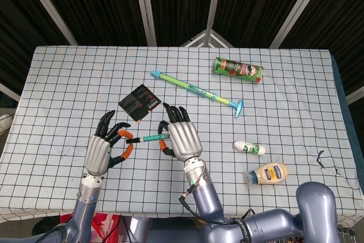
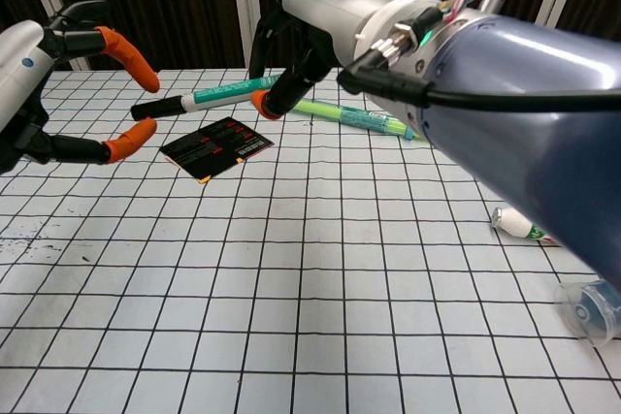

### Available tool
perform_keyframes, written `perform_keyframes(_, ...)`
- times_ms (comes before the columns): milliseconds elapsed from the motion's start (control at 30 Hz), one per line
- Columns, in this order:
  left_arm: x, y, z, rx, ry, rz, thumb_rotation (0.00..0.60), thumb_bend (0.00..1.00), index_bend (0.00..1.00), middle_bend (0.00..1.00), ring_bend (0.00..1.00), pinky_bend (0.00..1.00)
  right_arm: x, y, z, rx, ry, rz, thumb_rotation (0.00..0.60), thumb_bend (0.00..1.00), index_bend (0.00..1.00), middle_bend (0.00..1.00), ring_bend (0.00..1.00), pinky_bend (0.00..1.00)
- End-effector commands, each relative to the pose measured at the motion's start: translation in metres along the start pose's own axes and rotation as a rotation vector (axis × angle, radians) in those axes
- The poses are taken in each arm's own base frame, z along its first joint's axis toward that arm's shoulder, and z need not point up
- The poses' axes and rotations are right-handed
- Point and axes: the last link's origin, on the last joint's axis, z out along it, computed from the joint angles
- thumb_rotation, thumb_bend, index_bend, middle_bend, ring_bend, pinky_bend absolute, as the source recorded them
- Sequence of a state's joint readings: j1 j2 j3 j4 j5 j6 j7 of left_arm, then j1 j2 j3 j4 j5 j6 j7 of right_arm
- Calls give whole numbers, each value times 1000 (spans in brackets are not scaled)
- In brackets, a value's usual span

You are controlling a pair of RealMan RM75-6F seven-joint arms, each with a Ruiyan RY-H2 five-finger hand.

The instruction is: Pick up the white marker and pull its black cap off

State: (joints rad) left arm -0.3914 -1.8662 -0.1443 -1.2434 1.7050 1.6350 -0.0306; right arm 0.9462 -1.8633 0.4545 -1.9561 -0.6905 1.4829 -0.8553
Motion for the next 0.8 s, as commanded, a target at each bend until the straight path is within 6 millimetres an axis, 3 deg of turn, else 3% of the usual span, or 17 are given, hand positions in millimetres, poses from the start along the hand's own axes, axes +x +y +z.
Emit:
perform_keyframes(33, -1, -1, 0, 1, -2, 0, 600, 446, 464, 314, 35, 82, 0, 0, 0, 1, 1, 0, 600, 419, 684, 34, 78, 0)
perform_keyframes(800, -5, -4, 2, 12, 5, -4, 600, 541, 543, 341, 35, 82, -1, 3, 0, -5, -3, 14, 600, 418, 684, 34, 78, 0)
